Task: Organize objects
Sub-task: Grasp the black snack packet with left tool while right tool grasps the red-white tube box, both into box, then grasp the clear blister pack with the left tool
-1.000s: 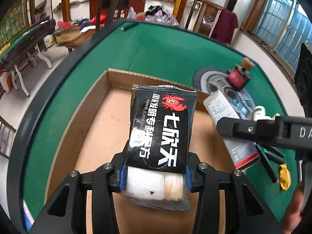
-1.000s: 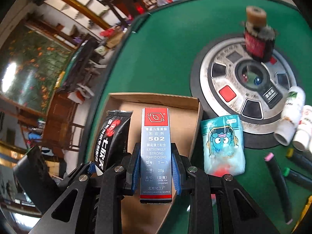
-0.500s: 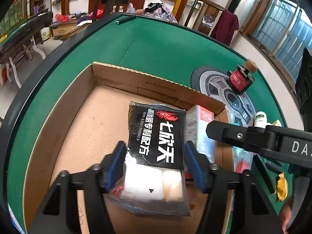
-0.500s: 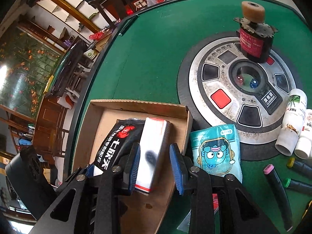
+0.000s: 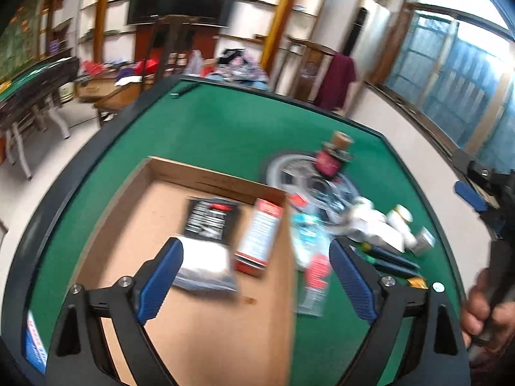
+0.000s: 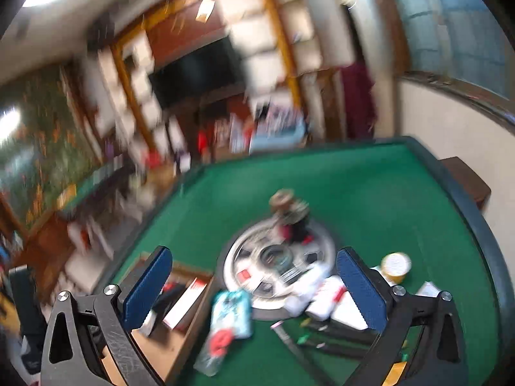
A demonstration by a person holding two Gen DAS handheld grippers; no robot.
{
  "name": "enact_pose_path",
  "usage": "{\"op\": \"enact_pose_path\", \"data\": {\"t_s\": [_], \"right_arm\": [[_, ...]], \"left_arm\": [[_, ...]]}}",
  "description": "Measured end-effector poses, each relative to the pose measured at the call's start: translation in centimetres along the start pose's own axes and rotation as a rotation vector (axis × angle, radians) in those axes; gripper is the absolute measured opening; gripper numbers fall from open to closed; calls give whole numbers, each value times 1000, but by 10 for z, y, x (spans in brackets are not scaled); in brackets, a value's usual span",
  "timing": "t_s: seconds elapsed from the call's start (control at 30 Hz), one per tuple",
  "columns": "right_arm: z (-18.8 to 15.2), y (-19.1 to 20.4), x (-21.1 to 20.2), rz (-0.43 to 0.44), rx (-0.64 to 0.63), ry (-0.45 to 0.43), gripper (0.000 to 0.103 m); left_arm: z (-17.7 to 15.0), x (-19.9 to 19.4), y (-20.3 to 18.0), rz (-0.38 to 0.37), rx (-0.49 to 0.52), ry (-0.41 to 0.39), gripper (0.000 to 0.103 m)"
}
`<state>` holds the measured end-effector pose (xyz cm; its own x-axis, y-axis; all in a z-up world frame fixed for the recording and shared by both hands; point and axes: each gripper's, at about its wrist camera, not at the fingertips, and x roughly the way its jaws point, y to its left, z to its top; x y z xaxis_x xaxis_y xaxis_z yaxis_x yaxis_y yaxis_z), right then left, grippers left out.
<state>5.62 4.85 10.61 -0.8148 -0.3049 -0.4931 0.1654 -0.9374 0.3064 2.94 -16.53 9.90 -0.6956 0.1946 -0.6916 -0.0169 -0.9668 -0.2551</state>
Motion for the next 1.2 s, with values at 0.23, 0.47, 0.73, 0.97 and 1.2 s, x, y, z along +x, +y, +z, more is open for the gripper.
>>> {"op": "enact_pose_path", "data": {"t_s": [0.23, 0.47, 0.73, 0.97, 1.2], "right_arm": [[-43, -99, 28, -124, 238, 218, 103], [-65, -137, 20, -176, 232, 143, 103], [-60, -135, 24, -110, 207, 143, 103], [-65, -125, 25, -75, 174, 153, 103], [-67, -124, 27, -87, 169, 156, 103]], "left_arm": [[-38, 30, -58, 37, 168, 83, 92], [-55, 59, -89, 142, 288, 116, 92], [-55, 83, -87, 156, 311, 174, 88], [-55, 101, -85, 205, 316, 227, 74], [-47, 93, -67, 206, 240, 230, 31]]}}
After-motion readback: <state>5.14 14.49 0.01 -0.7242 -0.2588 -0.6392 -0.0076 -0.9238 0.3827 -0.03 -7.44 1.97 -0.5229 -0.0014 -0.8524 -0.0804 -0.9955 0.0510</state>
